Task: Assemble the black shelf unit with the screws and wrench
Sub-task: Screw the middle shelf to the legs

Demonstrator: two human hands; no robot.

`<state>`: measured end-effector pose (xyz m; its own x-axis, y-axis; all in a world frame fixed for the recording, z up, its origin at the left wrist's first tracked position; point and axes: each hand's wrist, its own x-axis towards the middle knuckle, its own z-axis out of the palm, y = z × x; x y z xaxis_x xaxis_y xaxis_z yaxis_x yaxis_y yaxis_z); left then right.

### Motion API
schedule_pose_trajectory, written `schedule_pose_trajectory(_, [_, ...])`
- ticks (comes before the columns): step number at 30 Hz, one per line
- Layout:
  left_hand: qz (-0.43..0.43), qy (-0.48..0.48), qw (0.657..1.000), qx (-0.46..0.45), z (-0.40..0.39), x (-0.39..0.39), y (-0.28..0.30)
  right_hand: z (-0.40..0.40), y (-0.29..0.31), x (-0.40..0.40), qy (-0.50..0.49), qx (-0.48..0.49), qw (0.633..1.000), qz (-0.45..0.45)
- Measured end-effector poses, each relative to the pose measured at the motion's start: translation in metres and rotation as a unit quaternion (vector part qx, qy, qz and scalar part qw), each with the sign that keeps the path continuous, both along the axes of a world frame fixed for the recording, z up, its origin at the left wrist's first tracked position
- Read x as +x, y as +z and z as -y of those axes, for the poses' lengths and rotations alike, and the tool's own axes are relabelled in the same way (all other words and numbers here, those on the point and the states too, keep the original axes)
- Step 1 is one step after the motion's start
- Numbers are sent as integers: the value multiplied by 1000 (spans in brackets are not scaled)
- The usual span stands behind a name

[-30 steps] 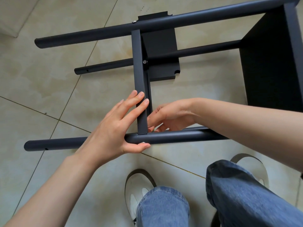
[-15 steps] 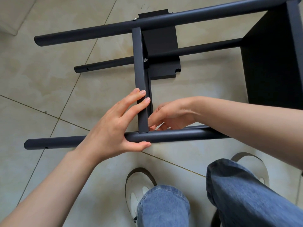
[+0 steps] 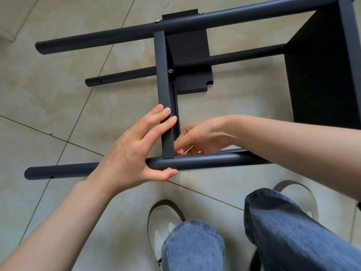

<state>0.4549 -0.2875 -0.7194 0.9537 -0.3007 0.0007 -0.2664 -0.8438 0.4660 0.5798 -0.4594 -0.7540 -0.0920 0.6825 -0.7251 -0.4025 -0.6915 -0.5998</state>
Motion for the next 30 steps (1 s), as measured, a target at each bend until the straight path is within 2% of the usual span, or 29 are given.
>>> schedule_pose_trajectory(9, [2,-10,1000,5,1,1,2,5,-1,4,-11,35,999,-27])
schedule_pose_trajectory(16, [-4,-10,1000,-4,0,0,1,3,-1,0,1,15,1000,-7])
schedule_pose_trajectory(22, [-3,-6,1000,-10,0,0,1,3,4,2,-12,17,999,-25])
schedule_pose_trajectory(27, [-2,-6,1000,-13,0,0,0,-2,1,-3,-3,-2,1000,14])
schedule_pose_trajectory(30, [-2,-3,1000,-19,0,0,-1,1,3,2,7,-1,1000,-1])
